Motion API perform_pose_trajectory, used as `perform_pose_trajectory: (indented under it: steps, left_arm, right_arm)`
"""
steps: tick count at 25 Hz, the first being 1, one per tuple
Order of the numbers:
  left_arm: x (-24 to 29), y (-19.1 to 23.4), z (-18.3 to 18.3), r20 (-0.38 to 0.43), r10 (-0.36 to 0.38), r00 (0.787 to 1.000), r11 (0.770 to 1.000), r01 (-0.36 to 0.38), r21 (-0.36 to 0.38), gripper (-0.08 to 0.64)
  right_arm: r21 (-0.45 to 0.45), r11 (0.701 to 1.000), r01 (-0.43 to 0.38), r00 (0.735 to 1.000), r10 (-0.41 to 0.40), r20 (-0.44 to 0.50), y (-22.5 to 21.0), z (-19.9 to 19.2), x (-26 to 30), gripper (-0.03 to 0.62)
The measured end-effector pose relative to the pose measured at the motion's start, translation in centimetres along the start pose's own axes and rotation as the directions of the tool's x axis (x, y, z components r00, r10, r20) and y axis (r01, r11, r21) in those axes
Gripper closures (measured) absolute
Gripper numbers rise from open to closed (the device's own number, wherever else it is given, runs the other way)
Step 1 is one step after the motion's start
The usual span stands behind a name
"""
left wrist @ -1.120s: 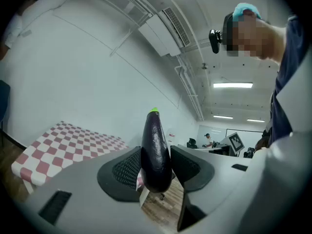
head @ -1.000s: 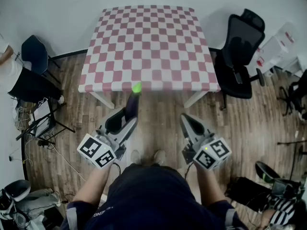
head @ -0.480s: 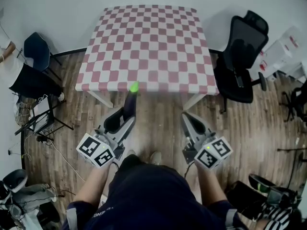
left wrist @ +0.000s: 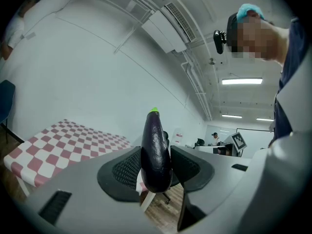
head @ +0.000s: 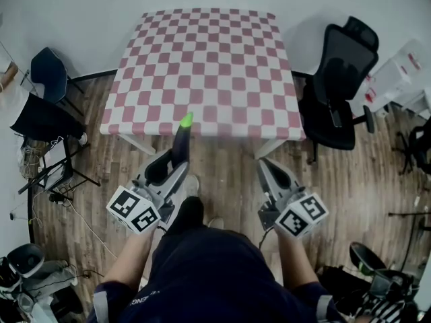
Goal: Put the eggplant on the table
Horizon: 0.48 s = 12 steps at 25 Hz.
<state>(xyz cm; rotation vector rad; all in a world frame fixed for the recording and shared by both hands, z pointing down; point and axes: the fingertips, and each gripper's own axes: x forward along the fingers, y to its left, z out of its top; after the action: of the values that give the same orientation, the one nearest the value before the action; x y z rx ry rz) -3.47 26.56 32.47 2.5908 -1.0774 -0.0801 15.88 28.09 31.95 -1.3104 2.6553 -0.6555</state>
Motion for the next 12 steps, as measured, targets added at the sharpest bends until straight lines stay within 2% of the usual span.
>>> perform_pose_trajectory:
  steps: [6, 12]
  left_arm:
    - [3.6, 4.2, 0.2, -0.002, -0.008, 1.000, 1.000, 0.008, -0.021, 0.348]
    - [7.9, 10.6, 1.7, -0.030, -0.028, 0.999, 0.999, 0.027, -0.040, 0.348]
  right_arm:
    - [0.008, 0.999, 0.036, 0.999, -0.036, -0.011, -3.1, 0.5, 3.8, 0.577]
    - [0.023, 0.997, 0.069, 0.997, -0.068, -0.047, -5.9, 1.4, 10.7, 0.577]
